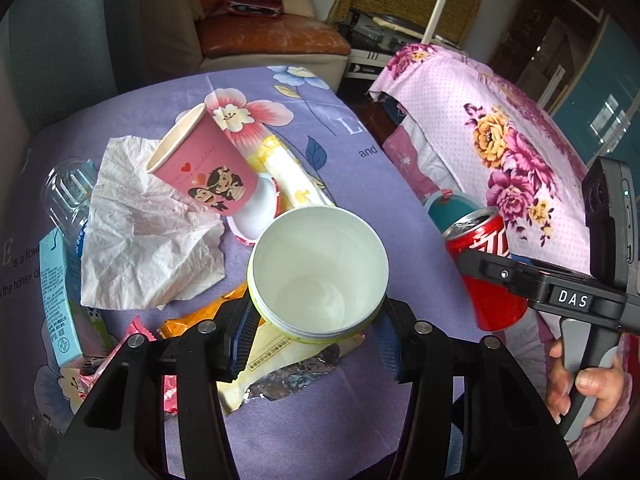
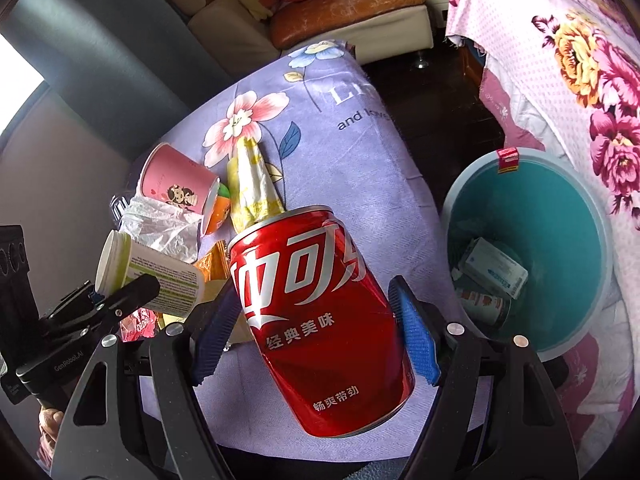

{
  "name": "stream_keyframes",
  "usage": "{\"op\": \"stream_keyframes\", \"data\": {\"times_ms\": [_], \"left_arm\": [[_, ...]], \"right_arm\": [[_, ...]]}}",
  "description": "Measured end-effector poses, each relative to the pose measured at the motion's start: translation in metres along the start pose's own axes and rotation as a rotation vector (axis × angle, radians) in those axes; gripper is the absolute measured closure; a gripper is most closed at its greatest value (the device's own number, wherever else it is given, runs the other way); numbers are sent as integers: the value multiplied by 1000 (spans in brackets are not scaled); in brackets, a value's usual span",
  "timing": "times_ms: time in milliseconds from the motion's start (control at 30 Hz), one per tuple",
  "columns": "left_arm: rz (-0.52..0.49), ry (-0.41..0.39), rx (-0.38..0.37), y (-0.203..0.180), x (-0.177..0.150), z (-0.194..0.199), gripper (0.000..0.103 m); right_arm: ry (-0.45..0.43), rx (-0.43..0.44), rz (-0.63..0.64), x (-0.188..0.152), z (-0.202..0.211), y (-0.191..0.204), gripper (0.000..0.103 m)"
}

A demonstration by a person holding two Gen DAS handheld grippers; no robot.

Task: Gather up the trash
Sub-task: 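Carry the jar and the can over the teal bin with both tools, then open the left tool to drop the jar while the right tool drops the can into the bin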

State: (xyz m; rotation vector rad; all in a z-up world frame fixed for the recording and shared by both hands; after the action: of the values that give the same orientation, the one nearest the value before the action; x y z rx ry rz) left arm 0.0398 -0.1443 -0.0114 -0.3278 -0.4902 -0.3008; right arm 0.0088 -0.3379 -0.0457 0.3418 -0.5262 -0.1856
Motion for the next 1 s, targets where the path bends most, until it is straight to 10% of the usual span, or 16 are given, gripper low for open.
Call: {"op": "stream_keyframes", "data": {"times_ms": [433,1000], "left_arm": [[-213,63,-95,-139,15,-47,51],[-331,176,-82,-213,-2,-129,50]], "right_arm": [[-183,-77,-258,-14,81,-134,32],[-141,-106,-365,-38,66,-206,32]]}}
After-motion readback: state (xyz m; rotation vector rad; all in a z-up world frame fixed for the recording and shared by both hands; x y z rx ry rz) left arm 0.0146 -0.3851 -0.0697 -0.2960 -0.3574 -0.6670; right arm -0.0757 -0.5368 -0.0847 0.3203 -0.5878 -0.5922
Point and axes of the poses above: each gripper's, at about its wrist camera, not at the fingertips, and z roughly against the way its jaws point, y to its left, x to its top, the point moved 3 cm from there along -z, roughly the way its jaws point, and after that the axes turned 5 degrees about z, right-handed, at the moved point
